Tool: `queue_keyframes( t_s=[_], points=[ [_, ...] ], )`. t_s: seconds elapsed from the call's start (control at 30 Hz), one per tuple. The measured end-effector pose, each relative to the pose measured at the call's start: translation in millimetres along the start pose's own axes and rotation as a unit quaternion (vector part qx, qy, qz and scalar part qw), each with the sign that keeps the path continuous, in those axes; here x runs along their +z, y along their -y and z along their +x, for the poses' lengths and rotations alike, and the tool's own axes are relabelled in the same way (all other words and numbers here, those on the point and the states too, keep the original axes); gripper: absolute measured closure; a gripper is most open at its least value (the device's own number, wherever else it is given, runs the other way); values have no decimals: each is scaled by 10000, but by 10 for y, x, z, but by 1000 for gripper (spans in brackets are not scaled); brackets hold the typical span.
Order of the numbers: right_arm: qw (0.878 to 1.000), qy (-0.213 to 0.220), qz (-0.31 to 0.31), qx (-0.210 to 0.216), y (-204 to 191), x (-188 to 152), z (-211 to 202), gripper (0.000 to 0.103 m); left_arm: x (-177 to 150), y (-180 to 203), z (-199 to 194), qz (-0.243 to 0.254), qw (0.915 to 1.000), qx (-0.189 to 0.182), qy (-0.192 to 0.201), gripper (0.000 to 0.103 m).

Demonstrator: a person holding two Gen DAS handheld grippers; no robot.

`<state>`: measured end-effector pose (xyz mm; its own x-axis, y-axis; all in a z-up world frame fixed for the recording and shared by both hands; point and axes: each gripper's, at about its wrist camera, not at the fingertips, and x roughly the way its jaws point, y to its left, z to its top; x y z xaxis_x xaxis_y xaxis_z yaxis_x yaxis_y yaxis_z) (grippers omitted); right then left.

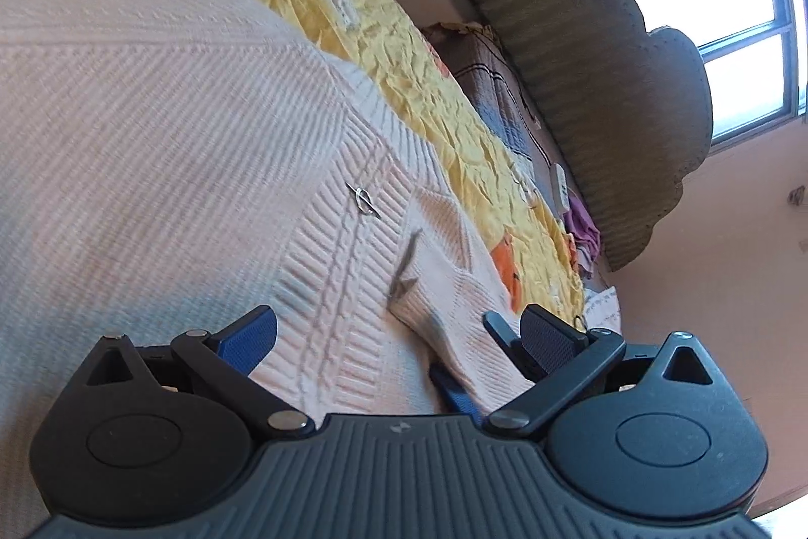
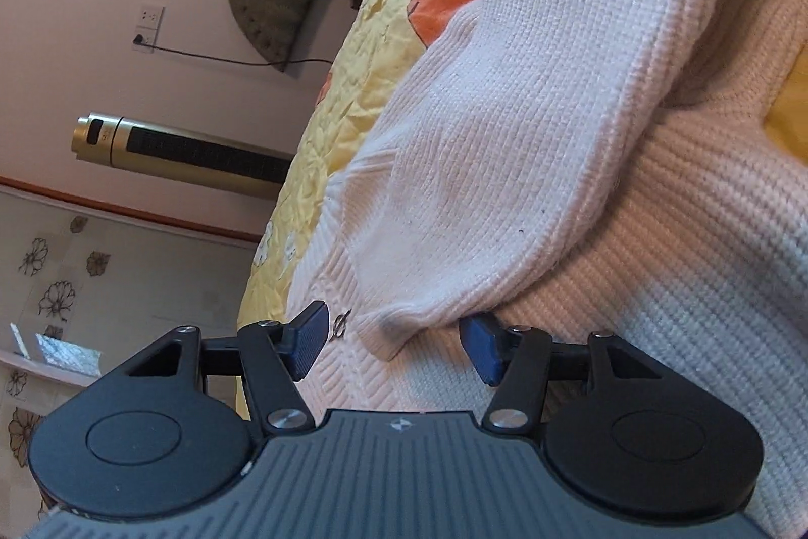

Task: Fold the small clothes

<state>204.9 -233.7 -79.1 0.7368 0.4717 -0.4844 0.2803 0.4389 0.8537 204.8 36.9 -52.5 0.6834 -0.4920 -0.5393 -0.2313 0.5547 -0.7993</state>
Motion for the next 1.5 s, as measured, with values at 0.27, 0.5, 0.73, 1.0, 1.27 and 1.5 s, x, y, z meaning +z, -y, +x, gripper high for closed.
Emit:
queue_keyframes(
  t_s=[0.27, 0.5, 0.73, 1.0, 1.27, 1.5],
  points=[
    [9985, 235, 291, -398, -7, 22, 131, 81, -16, 107, 467, -527, 9974, -236, -442, 0],
    [9875, 238, 1252, 929, 470, 68, 52, 89, -37, 107, 686, -938, 9941, -308, -446, 0],
    [9447, -191, 2317, 2313, 676, 73, 46, 89, -111, 112, 872, -1489, 9864, -558, -426, 3],
    [9445, -281, 2273, 2357, 733, 73, 16, 89, -108, 54, 1031, -1626, 9842, -386, -582, 63],
    [9664, -220, 1855, 1766, 693, 81, -15, 66, -60, 246, 955, -661, 9972, 157, -302, 97],
    [9858, -530, 491, 1514, 404, 213, -382, 30, 112, 288, 581, 423, 9979, 446, 197, 99]
  ],
)
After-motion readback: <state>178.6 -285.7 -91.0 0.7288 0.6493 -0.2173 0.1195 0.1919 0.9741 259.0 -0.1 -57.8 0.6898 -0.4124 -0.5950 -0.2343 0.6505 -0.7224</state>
